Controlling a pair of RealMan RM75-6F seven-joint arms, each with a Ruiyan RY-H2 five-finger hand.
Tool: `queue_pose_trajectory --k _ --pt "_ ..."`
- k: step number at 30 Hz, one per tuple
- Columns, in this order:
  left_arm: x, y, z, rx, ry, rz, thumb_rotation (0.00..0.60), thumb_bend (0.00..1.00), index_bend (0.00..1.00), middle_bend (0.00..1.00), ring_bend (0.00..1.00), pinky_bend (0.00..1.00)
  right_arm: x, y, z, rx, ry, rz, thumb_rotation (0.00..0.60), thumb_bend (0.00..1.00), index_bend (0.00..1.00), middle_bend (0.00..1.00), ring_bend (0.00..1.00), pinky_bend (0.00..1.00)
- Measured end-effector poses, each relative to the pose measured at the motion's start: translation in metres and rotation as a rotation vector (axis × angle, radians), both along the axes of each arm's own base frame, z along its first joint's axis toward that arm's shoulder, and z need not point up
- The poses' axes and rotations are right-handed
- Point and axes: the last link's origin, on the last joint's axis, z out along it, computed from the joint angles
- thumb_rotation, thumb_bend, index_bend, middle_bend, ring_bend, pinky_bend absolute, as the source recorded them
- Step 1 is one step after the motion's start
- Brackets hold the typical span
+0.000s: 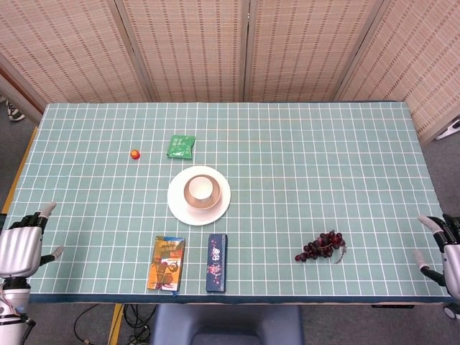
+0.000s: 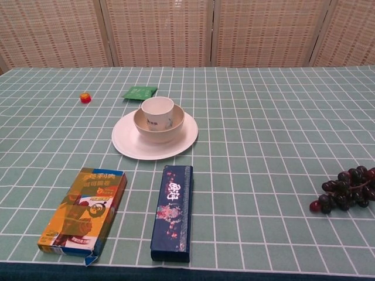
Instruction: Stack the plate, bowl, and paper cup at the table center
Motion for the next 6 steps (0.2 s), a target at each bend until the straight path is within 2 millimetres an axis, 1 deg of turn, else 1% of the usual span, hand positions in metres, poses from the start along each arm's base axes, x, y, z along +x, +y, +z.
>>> queue_pose_trajectory --k 6 --pt "0.0 -0.0091 0.0024 0.01 0.005 -0.002 0.6 0.11 0.15 0.3 0.33 0.46 0.0005 -0.0006 -0.002 0.012 -0.007 0.006 0.6 0.33 0.19 0.21 0.1 0.21"
